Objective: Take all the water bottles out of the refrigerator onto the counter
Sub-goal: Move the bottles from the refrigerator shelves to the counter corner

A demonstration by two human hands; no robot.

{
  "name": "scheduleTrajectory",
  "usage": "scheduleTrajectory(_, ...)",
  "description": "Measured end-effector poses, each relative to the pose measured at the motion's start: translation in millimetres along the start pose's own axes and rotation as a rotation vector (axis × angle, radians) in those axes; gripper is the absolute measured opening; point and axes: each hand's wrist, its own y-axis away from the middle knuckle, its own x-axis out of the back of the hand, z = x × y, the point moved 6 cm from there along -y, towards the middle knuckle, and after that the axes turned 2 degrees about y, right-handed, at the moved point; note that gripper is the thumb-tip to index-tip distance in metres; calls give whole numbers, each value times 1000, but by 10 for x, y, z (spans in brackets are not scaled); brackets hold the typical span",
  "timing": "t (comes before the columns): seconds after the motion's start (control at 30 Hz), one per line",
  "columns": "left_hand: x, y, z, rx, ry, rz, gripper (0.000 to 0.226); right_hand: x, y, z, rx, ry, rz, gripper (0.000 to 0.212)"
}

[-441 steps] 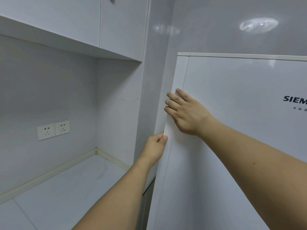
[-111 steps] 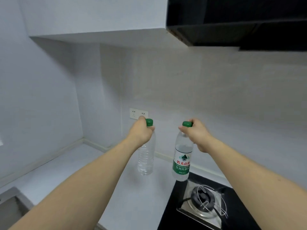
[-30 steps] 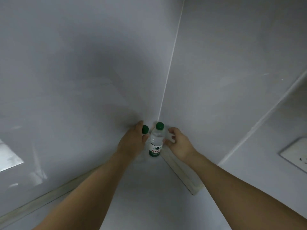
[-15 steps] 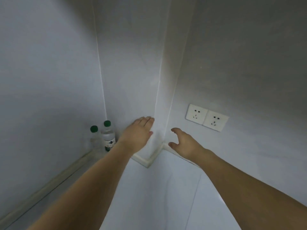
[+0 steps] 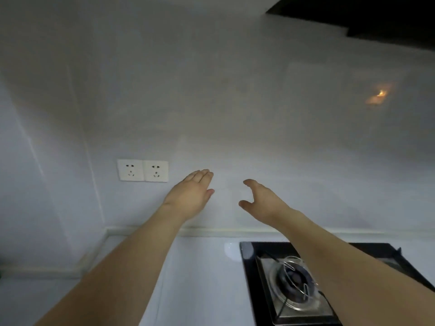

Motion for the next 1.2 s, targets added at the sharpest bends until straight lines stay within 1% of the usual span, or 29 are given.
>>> scheduleTrajectory(0.13,-59,-271,998,-112,36,-4,55,560,532,781,-96,35,73,61)
scheduleTrajectory(0.3,-217,-398,2681,-313,86,-22,55,1279,1522,1875,-258,49,188,61)
scheduleTrajectory(0.43,-339,-343,4021,-463,109,-29,55,1771,2450,2694,-381,57,279,63)
scheduleTrajectory(0.6,-410,-123,5776,-673,157,-20,55,2371,3796,3702,-578,46,405,63)
scheduleTrajectory(0.73,-407,27,6915,-800,191,-12,52,2736,4643,4216,-686,56,478,63)
scheduleTrajectory(0.83,-424,143,7680,-889,220,-16,50,2987,5222,4626,-779,71,534,64)
scheduleTrajectory(0.97,-569,252,8489,-1005,243,-48,50,3206,5825,5125,-902,48,609,64)
scheduleTrajectory(1.2,-1073,149,9754,-1198,263,-68,52,3370,6382,6118,-1030,15,671,60)
